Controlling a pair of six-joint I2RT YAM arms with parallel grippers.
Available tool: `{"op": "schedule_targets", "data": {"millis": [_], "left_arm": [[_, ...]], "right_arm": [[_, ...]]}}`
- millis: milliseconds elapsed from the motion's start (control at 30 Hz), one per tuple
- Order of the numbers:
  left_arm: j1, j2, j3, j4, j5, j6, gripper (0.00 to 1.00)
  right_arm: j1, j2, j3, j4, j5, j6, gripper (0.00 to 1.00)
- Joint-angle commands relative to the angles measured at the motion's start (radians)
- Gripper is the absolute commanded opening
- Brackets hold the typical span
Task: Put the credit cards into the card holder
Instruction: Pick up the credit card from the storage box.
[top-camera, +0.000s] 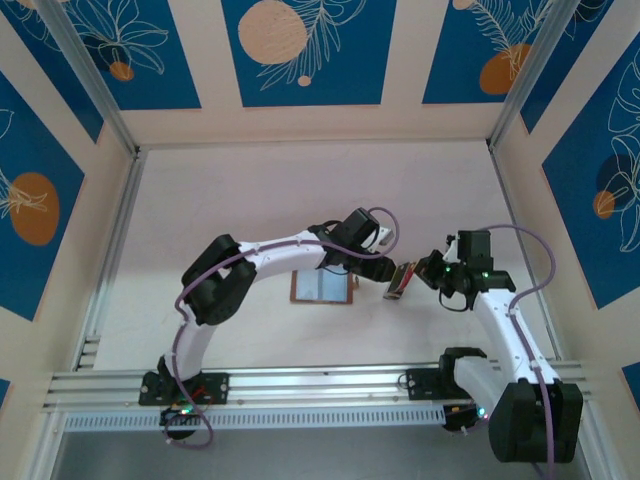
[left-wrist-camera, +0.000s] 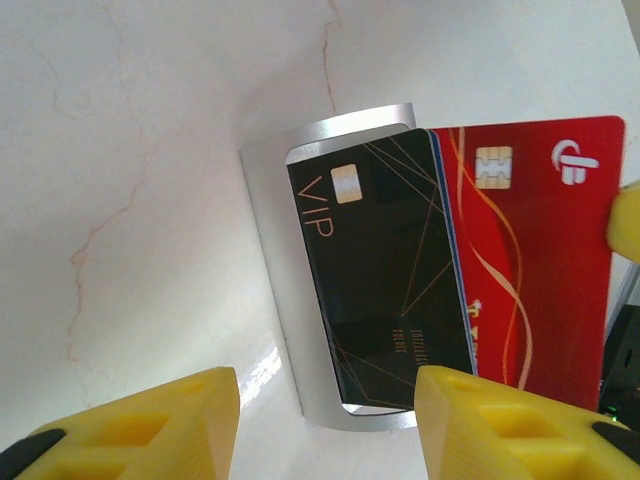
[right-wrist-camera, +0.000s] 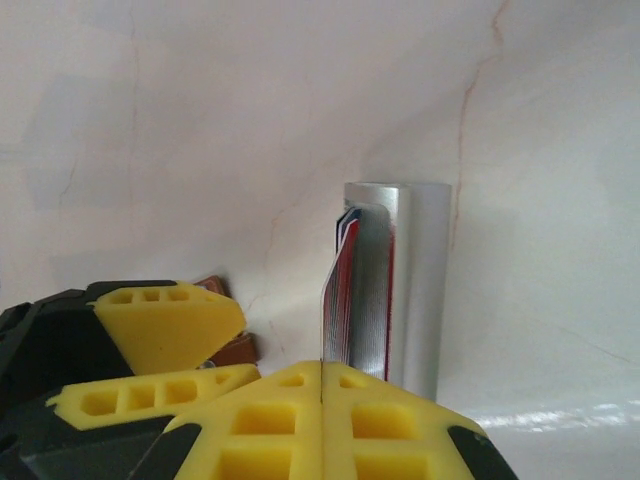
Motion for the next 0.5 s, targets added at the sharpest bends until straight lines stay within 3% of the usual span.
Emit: {"op": "schedule_targets", "data": {"millis": [0,467], "left_arm": [[0.019,-0.030,-0.005,-0.023,-0.018,0.012,0.50],[0.078,-0.135,-0.124,0.034,0.003,-0.014,0.50]], "right_arm": [[-0.004,-0.017,0.032,-0.089,0.044,0.013,0.00],[-0.004,-0.146,0.079,-0.184,0.106,0.011,0.00]]}}
